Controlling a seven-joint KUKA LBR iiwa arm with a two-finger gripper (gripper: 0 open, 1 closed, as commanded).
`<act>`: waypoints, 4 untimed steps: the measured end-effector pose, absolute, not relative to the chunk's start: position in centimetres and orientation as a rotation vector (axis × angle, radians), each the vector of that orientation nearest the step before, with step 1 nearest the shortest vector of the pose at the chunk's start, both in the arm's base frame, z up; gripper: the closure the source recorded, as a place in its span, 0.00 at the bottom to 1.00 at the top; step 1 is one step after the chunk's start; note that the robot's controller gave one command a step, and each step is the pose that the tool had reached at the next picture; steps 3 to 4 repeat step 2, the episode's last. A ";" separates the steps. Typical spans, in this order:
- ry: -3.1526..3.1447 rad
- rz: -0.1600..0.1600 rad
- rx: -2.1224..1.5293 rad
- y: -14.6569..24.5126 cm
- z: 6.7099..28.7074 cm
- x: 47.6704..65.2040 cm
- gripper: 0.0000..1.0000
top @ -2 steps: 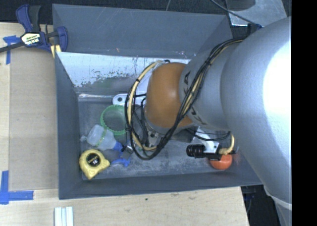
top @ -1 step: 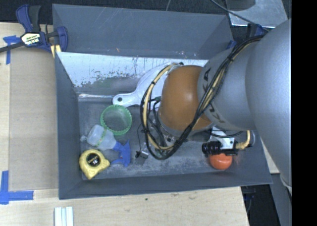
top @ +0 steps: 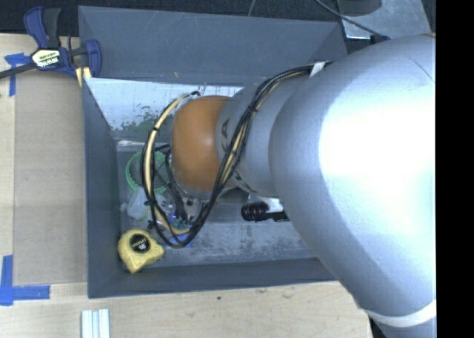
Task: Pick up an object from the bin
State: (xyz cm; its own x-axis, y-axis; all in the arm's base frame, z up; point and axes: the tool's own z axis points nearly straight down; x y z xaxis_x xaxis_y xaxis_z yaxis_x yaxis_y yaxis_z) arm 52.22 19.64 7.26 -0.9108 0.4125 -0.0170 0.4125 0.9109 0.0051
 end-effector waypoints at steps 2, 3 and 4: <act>3.067 0.010 0.558 21.3 23.8 56.7 1.00; 3.067 0.010 0.558 21.3 23.8 56.7 1.00; 3.067 0.010 0.558 21.3 23.8 56.7 1.00</act>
Offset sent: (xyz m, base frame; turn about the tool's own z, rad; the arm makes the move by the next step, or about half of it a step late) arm 0.0000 0.0000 0.0000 0.0000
